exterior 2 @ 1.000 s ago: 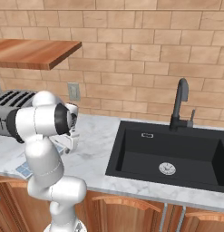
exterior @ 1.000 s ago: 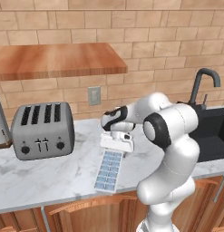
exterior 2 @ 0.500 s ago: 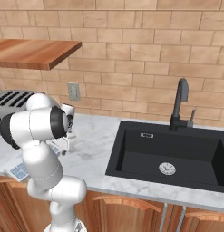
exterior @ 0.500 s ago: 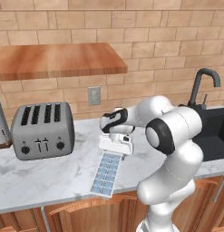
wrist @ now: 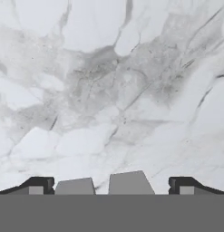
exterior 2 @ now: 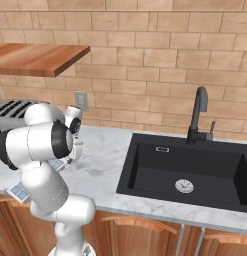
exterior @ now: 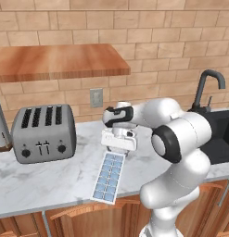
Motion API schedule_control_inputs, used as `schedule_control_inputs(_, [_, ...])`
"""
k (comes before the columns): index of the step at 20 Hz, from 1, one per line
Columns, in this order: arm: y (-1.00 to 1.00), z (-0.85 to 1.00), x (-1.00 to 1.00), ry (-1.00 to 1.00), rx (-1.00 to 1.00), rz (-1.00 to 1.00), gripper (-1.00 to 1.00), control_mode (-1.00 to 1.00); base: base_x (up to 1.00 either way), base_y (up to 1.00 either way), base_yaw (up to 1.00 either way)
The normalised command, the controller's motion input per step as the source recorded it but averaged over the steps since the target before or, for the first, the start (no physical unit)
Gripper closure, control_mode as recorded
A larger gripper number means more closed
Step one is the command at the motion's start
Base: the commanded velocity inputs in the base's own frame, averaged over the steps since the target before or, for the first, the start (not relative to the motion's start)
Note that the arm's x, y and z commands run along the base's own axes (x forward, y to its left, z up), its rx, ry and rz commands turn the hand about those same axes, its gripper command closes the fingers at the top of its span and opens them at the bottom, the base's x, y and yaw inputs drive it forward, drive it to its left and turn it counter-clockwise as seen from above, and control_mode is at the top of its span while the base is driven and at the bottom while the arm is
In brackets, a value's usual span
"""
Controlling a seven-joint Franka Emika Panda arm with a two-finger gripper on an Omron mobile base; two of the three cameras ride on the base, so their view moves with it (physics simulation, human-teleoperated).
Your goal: The ice cube tray has been filled with water. Take the tray and place it in the freezer to make ice. Close the freezer door after placing the tray.
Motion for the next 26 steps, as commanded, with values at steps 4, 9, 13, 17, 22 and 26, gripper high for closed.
schedule_control_inputs(4, [0.00, 0.08, 0.10, -0.05, 0.00, 0.00, -1.00, -1.00, 0.00, 0.00, 0.00])
schedule_control_inputs(9, [0.00, 0.00, 0.25, -0.26, 0.00, 0.00, -1.00, -1.00, 0.00, 0.00, 0.00])
schedule_control_inputs(13, [0.00, 0.02, 0.15, -0.41, 0.00, 0.00, -1.00, -1.00, 0.00, 0.00, 0.00])
schedule_control_inputs(17, [0.05, 0.25, -0.63, -0.55, -0.02, 0.02, -1.00, -1.00, 0.00, 0.00, 0.00])
schedule_control_inputs(22, [0.33, 0.37, -0.95, -0.31, -0.02, 0.04, -1.00, -1.00, 0.00, 0.00, 0.00])
schedule_control_inputs(26, [0.42, 0.64, -0.70, -0.01, 0.00, 0.06, -1.00, -1.00, 0.00, 0.00, 0.00])
